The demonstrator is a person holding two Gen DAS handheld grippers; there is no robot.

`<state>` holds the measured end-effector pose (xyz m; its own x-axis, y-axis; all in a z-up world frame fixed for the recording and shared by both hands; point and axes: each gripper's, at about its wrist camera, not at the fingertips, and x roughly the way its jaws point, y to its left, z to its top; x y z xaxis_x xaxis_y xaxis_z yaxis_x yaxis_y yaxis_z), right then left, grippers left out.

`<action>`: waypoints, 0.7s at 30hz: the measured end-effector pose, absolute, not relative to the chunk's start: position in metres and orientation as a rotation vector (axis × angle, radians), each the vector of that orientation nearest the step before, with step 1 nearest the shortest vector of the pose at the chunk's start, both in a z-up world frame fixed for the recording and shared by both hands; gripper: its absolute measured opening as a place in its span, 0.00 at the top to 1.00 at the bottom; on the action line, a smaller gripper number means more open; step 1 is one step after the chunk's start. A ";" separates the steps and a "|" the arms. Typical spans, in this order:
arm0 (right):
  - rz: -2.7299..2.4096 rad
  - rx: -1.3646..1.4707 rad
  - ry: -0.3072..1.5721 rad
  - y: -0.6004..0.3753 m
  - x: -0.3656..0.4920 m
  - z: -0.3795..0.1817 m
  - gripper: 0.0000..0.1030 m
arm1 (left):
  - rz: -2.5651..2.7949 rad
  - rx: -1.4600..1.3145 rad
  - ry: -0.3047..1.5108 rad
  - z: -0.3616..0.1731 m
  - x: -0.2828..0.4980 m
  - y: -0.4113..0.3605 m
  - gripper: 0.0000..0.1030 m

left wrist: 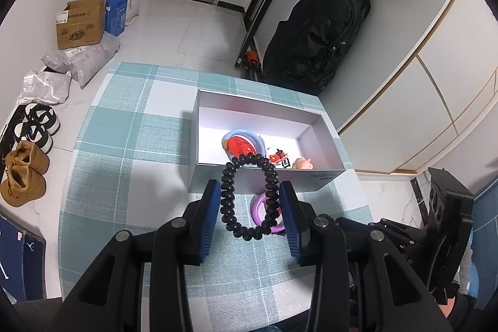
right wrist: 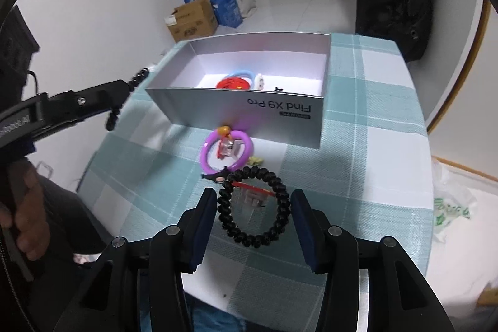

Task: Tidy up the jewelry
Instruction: 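Grasp the black beaded bracelet with the right tool while the left tool holds the coil hair tie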

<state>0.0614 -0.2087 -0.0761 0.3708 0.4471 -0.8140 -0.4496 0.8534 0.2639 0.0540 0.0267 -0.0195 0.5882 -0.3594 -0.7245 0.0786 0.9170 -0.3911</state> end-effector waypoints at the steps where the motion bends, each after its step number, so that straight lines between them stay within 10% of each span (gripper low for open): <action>1: 0.579 -0.014 1.047 -0.207 0.061 -0.076 0.55 | -0.261 -0.336 0.908 -0.019 0.054 0.027 0.68; 11: 0.599 -0.004 1.070 -0.200 0.065 -0.085 0.39 | -0.269 -0.341 0.921 -0.021 0.055 0.026 0.68; 21: 0.611 0.000 1.007 -0.206 0.055 -0.073 0.49 | -0.271 -0.350 0.923 -0.021 0.055 0.027 0.68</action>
